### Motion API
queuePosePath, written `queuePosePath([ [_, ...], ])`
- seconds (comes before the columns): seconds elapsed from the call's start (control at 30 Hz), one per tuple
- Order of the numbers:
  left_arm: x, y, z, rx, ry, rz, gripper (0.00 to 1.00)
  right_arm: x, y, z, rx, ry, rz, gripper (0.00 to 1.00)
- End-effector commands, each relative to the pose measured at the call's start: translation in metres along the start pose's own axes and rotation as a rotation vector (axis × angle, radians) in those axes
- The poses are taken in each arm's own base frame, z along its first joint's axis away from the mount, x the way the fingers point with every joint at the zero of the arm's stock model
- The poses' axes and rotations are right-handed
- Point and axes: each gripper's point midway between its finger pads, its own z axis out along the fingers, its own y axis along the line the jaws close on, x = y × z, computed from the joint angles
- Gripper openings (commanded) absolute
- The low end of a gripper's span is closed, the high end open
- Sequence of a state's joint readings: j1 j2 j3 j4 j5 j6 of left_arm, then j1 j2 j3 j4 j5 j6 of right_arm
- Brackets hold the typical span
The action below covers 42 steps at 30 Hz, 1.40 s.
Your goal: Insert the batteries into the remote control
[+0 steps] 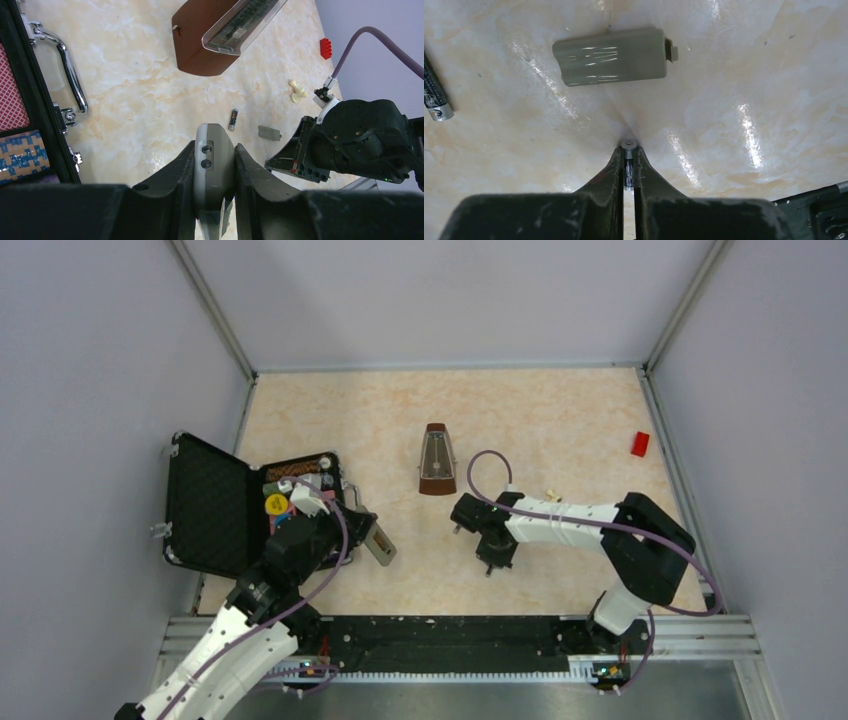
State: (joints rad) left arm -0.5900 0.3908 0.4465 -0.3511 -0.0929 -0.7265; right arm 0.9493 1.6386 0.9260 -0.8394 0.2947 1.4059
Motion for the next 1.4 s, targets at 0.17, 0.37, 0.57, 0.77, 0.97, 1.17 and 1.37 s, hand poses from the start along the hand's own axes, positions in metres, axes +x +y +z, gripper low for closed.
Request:
queuePosePath([
  [0.17,-0.003,-0.024,0.005,0.105,0.006,-0.035,0.0,-0.034,-0.003,-0.004,-0.062,-0.191,-0.169,0.0],
  [0.37,0.009,-0.056,0.005,0.258,0.111,-0.05,0.0,-0.056,0.059,-0.105,-0.462,-0.422,-0.378,0.0],
  [0.57,0.008,-0.085,0.005,0.348,0.186,-0.1,0.0,-0.056,0.098,-0.225,-0.962,-0.56,-0.473,0.0],
  [0.77,0.0,-0.1,0.007,0.319,0.247,-0.208,0.0,-0.036,0.113,-0.297,-1.214,-0.647,-0.565,0.0],
  [0.97,-0.004,-0.113,0.005,0.347,0.276,-0.249,0.0,-0.016,0.126,-0.312,-1.25,-0.676,-0.64,0.0],
  [1.17,-0.008,-0.12,-0.001,0.374,0.28,-0.286,0.0,-0.001,0.131,-0.318,-1.269,-0.709,-0.665,0.0],
  [1.37,-0.013,-0.121,-0.004,0.365,0.267,-0.288,0.0,0.009,0.132,-0.31,-1.251,-0.701,-0.691,0.0],
])
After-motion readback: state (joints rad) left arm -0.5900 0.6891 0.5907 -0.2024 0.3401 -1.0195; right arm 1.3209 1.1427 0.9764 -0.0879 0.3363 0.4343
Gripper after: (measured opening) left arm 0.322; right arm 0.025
